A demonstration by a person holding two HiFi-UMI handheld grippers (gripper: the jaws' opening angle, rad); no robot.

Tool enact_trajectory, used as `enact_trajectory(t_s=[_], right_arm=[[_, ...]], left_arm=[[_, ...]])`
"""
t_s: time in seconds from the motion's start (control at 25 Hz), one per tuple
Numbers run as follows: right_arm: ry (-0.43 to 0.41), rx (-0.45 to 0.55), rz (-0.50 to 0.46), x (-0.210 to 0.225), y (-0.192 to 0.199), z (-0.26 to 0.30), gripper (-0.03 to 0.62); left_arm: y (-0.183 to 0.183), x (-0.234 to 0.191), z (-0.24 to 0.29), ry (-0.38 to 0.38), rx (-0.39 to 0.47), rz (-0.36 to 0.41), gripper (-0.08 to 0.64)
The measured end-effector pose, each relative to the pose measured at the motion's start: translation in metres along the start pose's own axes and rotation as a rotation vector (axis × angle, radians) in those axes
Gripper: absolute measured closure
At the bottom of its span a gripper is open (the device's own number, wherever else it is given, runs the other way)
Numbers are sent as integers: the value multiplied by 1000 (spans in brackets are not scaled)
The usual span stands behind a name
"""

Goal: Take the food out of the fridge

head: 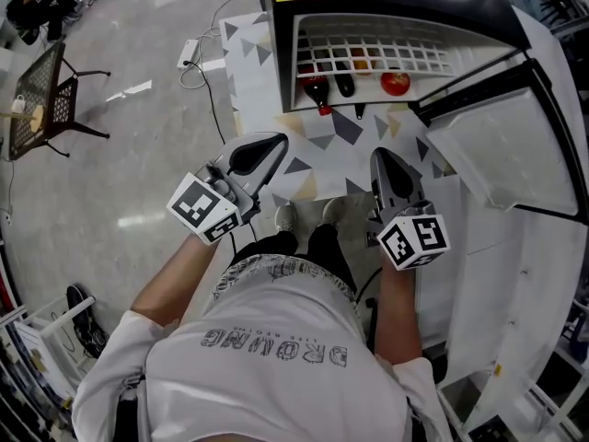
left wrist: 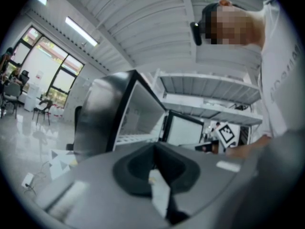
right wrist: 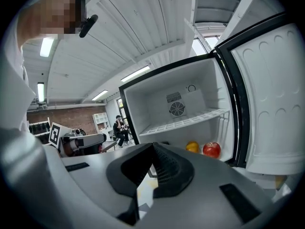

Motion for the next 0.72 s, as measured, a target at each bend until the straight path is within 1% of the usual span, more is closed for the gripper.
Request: enact_trajectory(t_s=[0.16,0.4,0.72], right_arm=[[-20,-8,2,18,0,6,603],[-65,-40,13,48,10,20,602],[-91,-86,5,91,26,44,603]], left_arm=[[3,4,10,-23,-12,3,552],[13,11,27,-77,-43,7,552],[29,22,52,-147,-83,3,552]])
Point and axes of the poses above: the fingertips, and each gripper's own axes: z forward along the fingers, x to its right, y out of its underside, the point moved 8 cm from there along -z, backward along the fingers, and after that the axes turned 10 degrees about -y, right-handed, at the moved point
